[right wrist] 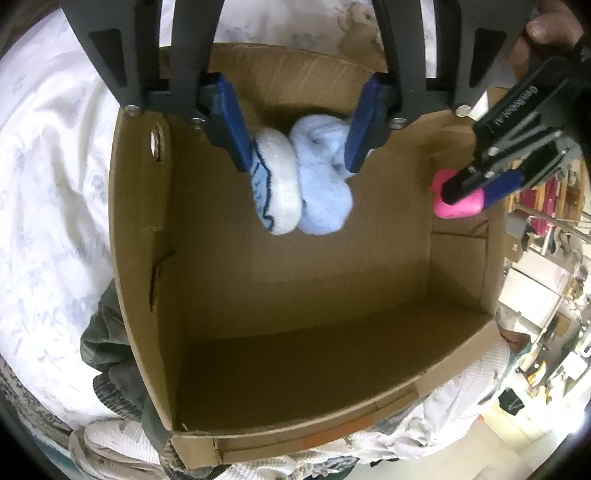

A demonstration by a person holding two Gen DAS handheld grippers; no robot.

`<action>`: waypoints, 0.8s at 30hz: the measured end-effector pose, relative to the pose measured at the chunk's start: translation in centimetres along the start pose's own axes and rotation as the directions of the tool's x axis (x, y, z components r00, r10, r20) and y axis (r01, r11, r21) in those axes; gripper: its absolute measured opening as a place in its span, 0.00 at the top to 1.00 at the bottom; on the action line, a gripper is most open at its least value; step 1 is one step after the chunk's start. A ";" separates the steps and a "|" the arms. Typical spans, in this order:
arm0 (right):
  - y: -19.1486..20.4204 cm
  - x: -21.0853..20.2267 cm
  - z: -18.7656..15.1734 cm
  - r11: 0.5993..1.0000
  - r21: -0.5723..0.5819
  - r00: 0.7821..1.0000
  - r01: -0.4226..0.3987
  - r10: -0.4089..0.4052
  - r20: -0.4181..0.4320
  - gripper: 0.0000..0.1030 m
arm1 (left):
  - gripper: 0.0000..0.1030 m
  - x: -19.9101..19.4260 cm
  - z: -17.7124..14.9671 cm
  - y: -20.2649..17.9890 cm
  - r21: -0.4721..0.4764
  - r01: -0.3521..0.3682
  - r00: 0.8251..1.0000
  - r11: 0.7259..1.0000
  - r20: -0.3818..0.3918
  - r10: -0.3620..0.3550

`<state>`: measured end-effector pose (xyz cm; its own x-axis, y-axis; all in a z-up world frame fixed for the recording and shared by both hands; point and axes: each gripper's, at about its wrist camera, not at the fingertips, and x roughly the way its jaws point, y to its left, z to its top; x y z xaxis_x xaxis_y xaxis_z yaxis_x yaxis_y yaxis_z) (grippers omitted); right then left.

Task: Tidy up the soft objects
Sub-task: 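Carry the duck and blue scrunchie into the cardboard box and open both tools, then move the left tool down to the white sock and close on it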

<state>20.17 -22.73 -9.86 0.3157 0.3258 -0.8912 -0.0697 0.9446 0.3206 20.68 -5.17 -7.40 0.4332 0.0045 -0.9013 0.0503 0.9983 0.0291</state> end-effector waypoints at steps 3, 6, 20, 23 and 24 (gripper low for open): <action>0.2 -0.3 0.1 1.000 -0.011 1.000 -0.023 0.023 0.013 0.33 | 0.30 -0.2 0.1 0.0 -0.007 0.013 1.000 1.000 0.010 -0.013; 0.7 -1.3 0.3 0.999 -0.030 0.998 -0.014 0.016 0.061 0.13 | 0.29 -0.4 0.0 -0.1 -0.007 0.010 1.000 1.000 0.015 -0.010; 0.5 -3.7 0.6 0.999 0.000 0.989 -0.047 0.046 0.140 0.00 | 0.29 -2.8 0.3 0.6 -0.059 0.033 0.994 0.998 0.103 -0.027; 0.7 -4.6 0.4 0.999 0.007 0.982 -0.031 0.029 0.185 0.00 | 0.29 -3.8 0.2 0.7 -0.063 0.047 0.991 0.997 0.131 -0.039; 0.7 -4.9 0.3 0.999 0.009 0.980 -0.035 0.033 0.196 0.00 | 0.29 -4.1 0.2 0.8 -0.069 0.056 0.990 0.996 0.136 -0.047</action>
<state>18.83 -23.72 -5.18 0.4923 0.3425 -0.8002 -0.0723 0.9322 0.3545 19.11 -4.38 -3.56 0.5487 -0.0500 -0.8345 0.0122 0.9986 -0.0519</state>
